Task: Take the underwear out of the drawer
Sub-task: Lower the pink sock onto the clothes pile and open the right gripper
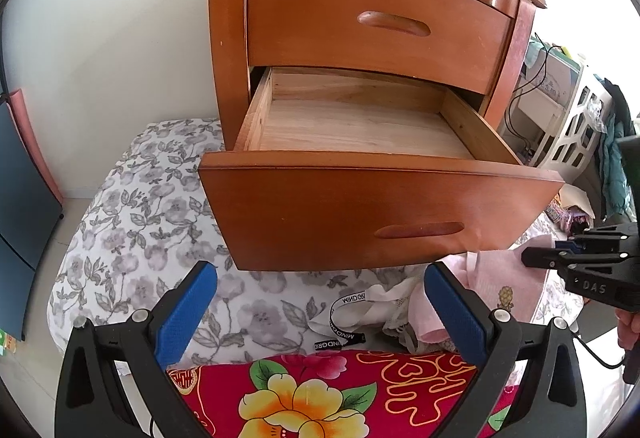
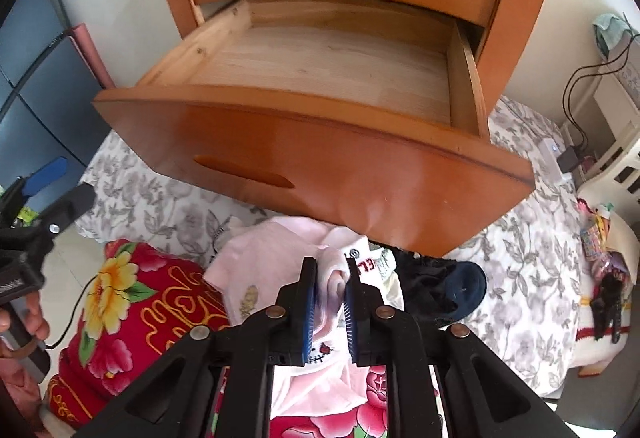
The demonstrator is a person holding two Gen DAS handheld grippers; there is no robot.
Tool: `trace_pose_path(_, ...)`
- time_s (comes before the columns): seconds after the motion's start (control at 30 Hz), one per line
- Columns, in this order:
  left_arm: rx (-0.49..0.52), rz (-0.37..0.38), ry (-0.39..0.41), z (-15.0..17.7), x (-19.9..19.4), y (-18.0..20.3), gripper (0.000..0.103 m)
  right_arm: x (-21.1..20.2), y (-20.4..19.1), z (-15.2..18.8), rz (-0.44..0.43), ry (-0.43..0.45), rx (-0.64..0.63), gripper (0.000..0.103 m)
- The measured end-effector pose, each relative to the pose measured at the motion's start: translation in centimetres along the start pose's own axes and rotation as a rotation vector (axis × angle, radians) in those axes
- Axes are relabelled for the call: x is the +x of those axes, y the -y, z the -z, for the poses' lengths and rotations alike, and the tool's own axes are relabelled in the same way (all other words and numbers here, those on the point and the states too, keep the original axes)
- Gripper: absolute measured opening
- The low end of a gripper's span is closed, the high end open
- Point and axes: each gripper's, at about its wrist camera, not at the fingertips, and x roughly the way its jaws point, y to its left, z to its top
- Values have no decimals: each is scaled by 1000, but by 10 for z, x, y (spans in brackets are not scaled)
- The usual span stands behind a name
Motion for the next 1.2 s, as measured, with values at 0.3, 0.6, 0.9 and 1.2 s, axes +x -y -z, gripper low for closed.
trace_pose_path(0.3,-4,-3,-3,0,1,-2,103,19,9,6,26,-55,28,20)
trace_pose_path(0.6,-4,-3,-6,1,0,-1,103,23,20,9,81,-65,74,55)
trace_pose_path(0.9,-3,-4,-10,1,0,-1,103,23,29,12,71,-66,132,70)
trace_pose_path(1.2,-11,-5,-6,1,-1,-2,103,17,29,11,83,-55,144,82)
